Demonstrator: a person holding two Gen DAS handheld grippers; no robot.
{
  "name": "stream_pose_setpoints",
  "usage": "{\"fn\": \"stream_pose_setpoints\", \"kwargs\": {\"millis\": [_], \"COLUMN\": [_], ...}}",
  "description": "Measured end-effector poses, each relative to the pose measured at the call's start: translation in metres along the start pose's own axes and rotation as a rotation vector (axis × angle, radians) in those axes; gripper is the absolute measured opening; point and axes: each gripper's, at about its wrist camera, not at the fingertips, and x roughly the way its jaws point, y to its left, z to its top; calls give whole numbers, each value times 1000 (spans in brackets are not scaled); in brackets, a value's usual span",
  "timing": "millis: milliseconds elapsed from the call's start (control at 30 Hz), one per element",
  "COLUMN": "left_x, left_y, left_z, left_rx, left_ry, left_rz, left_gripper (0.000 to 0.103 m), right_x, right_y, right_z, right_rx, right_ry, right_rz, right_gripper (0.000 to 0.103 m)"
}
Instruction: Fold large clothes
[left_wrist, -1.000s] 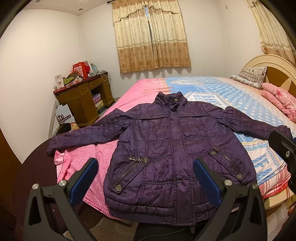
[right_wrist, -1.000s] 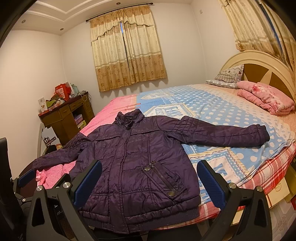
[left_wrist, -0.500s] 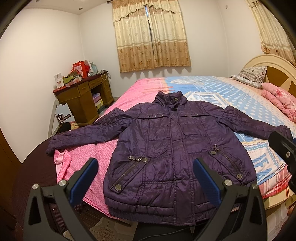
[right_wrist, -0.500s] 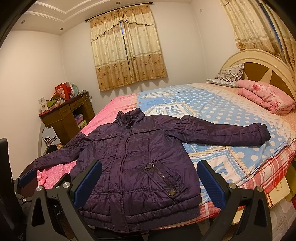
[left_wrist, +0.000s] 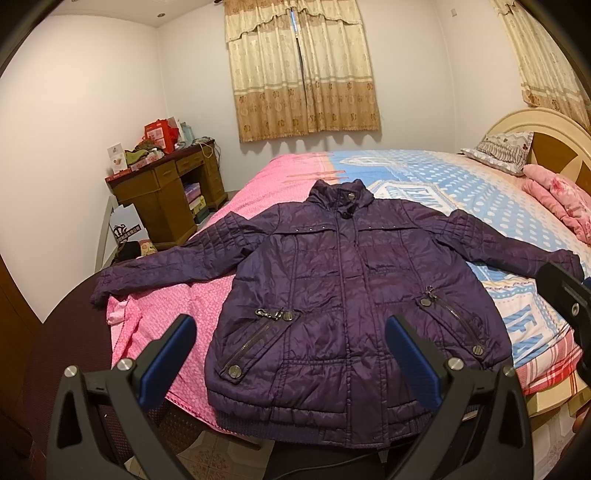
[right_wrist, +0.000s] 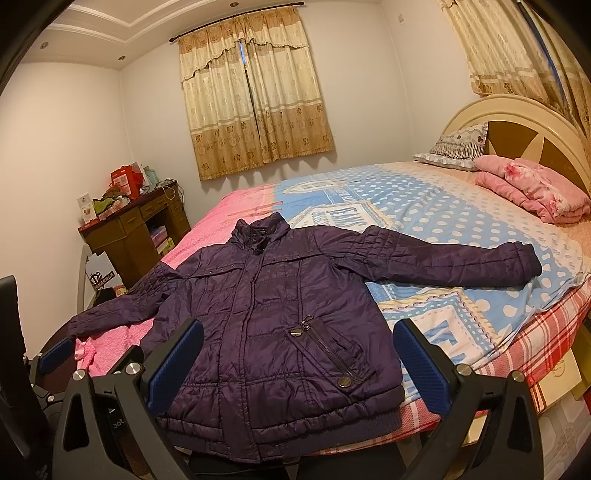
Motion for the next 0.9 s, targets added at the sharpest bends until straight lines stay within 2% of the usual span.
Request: {"fn": "stream_pose_setpoints", "kwargs": {"millis": [533, 733, 900], "left_x": [1, 6, 23], "left_y": [1, -4, 2], "left_z": [2, -7, -18], "left_rx": [5, 2, -39], "left_ry": [3, 34, 70], "left_rz": [-1, -24, -71], "left_gripper": [103, 103, 103], "right_x": [0, 7, 36], "right_y": [-1, 0, -31], "right_z": [2, -7, -14], "right_rx": [4, 18, 103], "right_ry": [5, 31, 95], "right_rz": [1, 17, 5], "right_gripper": [102, 102, 102]}}
